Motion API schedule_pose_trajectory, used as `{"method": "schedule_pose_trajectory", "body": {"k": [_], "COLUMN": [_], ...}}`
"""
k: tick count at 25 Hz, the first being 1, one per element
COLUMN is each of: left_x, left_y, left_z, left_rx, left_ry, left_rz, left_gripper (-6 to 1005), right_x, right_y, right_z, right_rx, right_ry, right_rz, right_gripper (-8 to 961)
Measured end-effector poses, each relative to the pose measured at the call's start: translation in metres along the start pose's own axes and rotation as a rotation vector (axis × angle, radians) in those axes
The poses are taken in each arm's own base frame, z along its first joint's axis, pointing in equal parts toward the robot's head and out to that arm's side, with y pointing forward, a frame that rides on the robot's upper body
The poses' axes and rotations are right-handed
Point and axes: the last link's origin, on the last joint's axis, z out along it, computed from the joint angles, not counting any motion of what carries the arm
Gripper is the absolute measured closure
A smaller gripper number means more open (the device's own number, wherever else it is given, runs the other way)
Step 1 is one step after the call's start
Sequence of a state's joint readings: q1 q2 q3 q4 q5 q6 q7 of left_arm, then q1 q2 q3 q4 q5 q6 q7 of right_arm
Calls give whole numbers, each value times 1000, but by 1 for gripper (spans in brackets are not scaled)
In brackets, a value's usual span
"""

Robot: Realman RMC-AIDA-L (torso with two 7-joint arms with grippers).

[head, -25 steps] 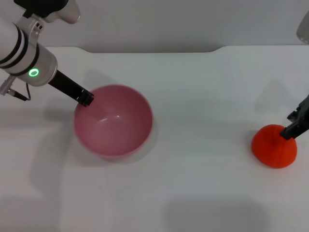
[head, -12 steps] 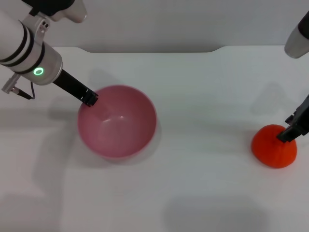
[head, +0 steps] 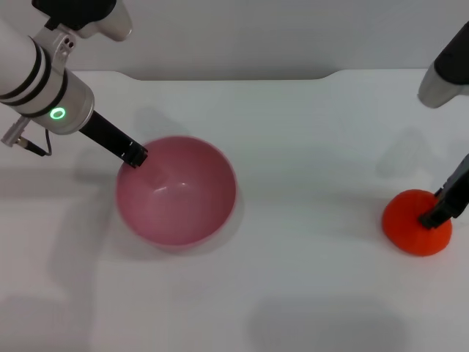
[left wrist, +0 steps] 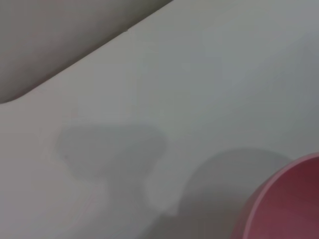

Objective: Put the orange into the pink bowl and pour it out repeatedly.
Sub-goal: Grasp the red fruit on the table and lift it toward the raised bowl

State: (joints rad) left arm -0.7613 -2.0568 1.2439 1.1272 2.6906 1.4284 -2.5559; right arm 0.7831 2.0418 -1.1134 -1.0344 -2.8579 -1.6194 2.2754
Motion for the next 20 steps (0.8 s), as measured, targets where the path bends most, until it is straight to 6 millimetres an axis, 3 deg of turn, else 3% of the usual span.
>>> {"method": "schedule_pose_trajectory", "body": {"k": [14, 20], "left_x": [7, 13], "left_y": [1, 2], "left_z": [-3, -5], "left_rx": [10, 11], "left_ry": [7, 11], "left_rz": [34, 56], "left_gripper": [956, 956], "right_x": [-3, -4], "right_y": [-1, 1], "right_z": [14, 14], "right_rx": [36, 23], "right_ry": [-21, -39], "right_rz": [19, 24], "right_gripper": [543, 747]}}
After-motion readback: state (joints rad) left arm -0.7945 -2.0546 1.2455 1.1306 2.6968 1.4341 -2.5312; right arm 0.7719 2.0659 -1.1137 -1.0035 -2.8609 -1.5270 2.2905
